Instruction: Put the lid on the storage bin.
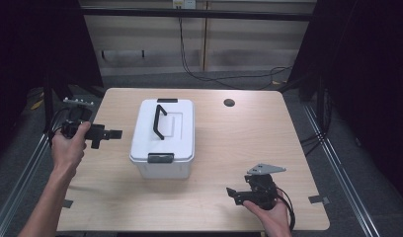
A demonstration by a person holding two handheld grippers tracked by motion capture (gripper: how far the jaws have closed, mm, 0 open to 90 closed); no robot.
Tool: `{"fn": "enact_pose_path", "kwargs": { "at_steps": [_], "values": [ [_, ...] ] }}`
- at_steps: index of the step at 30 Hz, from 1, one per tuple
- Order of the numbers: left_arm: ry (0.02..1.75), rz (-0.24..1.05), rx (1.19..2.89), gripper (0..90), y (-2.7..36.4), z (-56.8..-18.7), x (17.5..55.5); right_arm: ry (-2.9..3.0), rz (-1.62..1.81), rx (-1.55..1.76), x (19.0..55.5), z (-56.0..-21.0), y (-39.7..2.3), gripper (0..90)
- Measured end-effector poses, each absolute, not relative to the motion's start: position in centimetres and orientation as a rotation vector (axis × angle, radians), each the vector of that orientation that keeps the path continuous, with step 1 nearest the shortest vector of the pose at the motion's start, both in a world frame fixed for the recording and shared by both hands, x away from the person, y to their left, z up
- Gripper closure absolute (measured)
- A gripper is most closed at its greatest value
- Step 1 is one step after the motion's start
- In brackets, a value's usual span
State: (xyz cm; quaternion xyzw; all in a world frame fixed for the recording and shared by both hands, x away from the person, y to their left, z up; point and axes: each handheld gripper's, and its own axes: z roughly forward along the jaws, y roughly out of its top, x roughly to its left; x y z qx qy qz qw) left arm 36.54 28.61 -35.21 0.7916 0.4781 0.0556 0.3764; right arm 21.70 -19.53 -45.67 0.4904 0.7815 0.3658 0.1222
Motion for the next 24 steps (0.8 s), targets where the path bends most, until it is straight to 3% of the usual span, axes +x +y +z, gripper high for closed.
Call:
{"fn": "enact_pose_path", "kwargs": {
  "at_steps": [24],
  "values": [
    [1.178,0.228,1.990,16.5,32.0,-41.5,31.5,2.281,1.057,1.433,21.8,-45.8,-19.5,19.3]
  ]
}}
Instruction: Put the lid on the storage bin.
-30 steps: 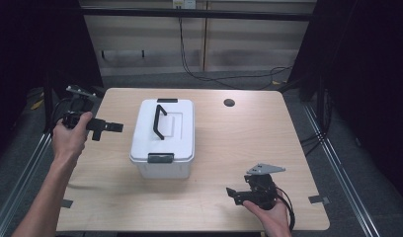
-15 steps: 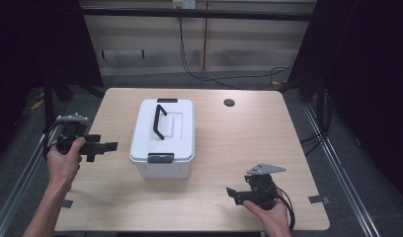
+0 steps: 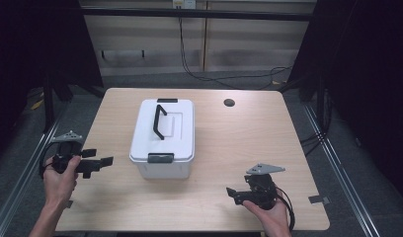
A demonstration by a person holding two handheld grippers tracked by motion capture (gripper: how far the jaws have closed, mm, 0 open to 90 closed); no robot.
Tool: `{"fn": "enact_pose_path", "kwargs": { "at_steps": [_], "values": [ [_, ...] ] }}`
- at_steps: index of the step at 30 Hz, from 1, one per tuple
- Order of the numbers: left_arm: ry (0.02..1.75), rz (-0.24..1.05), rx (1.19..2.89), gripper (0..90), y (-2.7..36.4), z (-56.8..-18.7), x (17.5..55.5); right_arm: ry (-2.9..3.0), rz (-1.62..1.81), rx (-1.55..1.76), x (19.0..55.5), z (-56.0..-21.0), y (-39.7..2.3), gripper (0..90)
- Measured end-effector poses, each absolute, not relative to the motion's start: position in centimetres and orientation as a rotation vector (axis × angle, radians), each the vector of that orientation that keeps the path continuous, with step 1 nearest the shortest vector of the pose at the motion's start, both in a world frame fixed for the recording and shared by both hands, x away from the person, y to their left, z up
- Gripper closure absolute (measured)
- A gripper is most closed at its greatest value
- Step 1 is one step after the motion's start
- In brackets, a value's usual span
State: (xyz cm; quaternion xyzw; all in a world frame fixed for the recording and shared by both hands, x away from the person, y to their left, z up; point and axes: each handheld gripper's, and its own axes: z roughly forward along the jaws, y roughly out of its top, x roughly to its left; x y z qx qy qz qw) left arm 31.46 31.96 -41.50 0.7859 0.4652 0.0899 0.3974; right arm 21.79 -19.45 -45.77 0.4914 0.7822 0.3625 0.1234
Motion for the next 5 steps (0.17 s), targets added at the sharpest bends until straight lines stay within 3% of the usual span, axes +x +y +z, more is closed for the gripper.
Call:
{"fn": "enact_pose_path", "kwargs": {
  "at_steps": [5],
  "values": [
    [1.169,0.234,2.009,16.5,31.87,-42.66,30.60,2.279,1.035,1.441,21.70,-45.84,-19.46,19.6]
  ]
}}
